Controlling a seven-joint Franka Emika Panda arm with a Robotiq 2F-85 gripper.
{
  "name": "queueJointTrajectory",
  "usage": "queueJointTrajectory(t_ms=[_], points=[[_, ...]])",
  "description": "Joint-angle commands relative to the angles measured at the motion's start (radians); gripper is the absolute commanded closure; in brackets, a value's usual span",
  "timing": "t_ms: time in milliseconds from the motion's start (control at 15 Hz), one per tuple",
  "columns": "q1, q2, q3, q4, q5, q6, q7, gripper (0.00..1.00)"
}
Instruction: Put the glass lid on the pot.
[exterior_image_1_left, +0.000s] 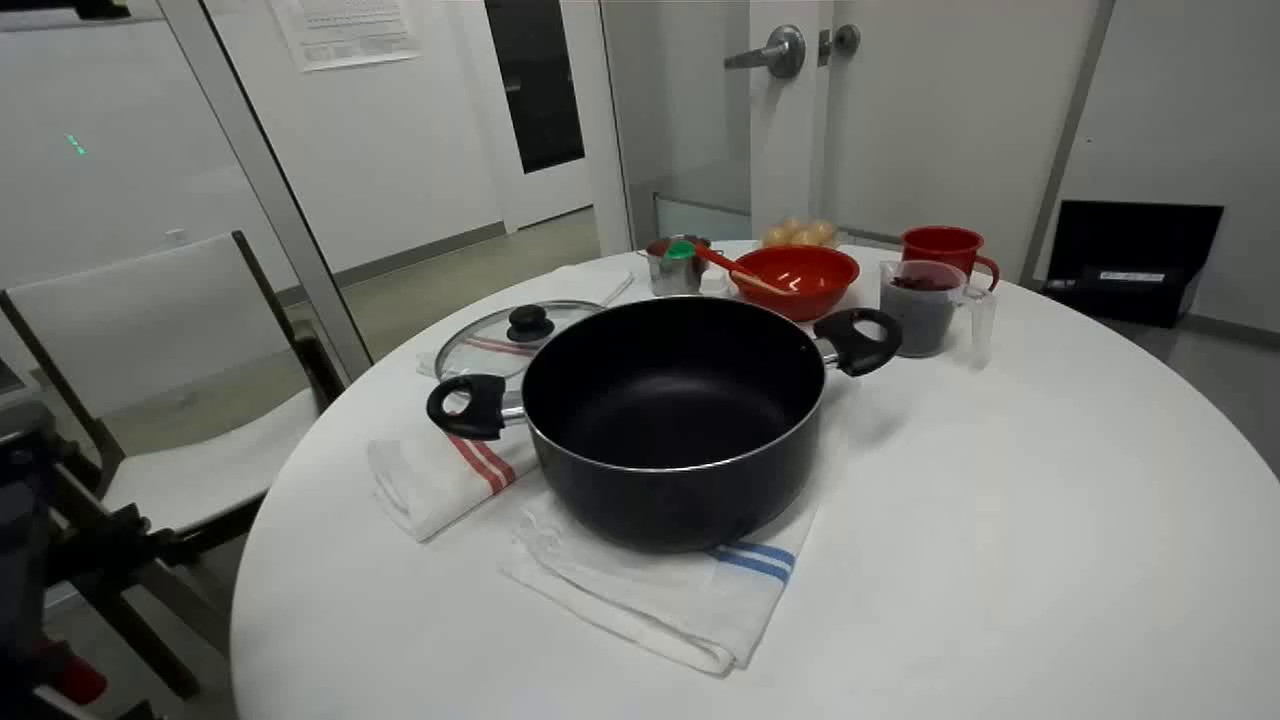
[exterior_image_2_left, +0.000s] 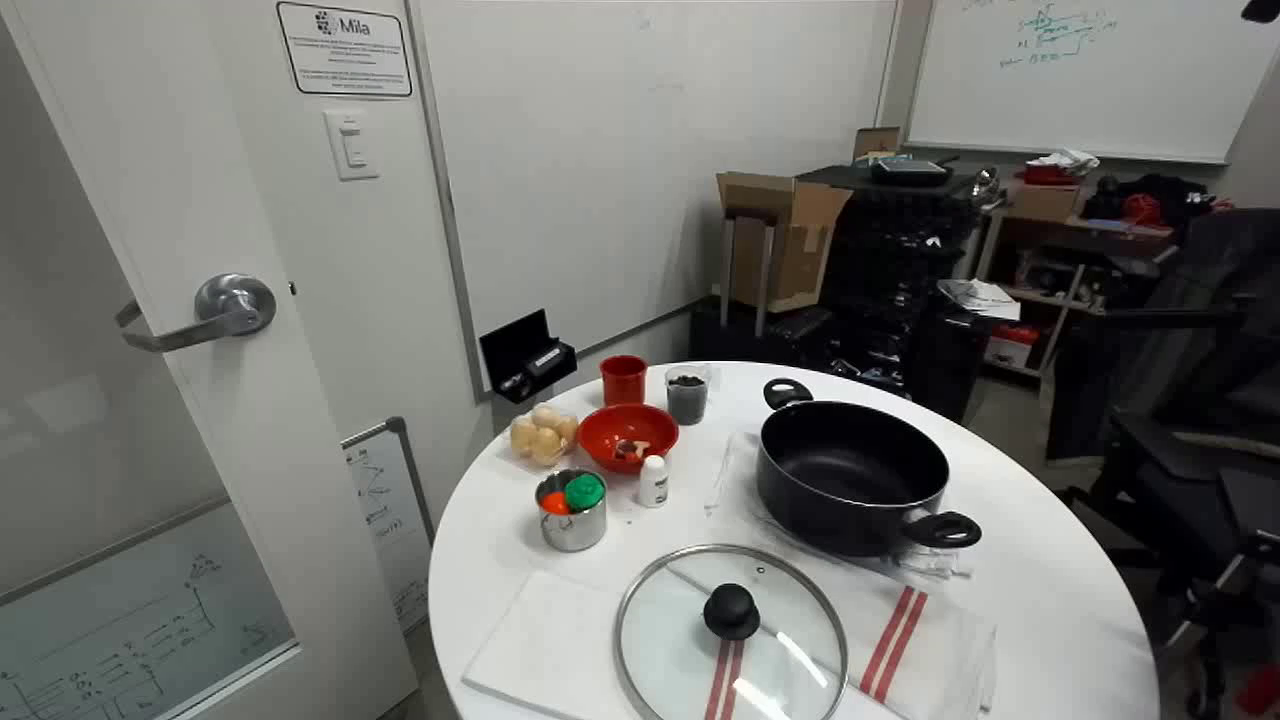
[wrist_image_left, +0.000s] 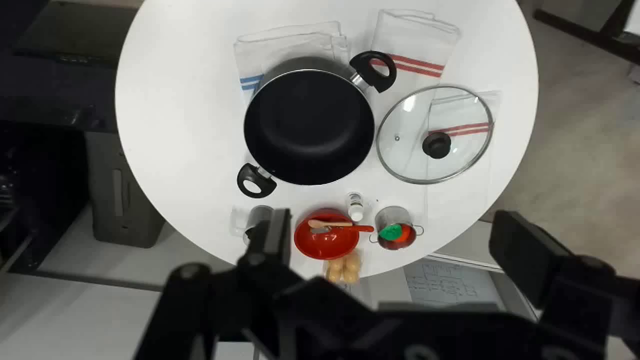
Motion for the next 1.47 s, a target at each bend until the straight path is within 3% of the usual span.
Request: queueJointTrajectory(t_ms=[0,533,933,1400], points=[[-0.003,0.001,0.002,0.002,0.002,-0.001,-0.002,0.0],[0.006,0.013,0.001,0.006,0.005,0.008,-0.01,0.0],[0.096,0.237,0.03,0.082,0.034,0.071,-0.027,0.0],[0.17,0.572,0.12,0.25,0.067,0.108,-0.091,0.0]])
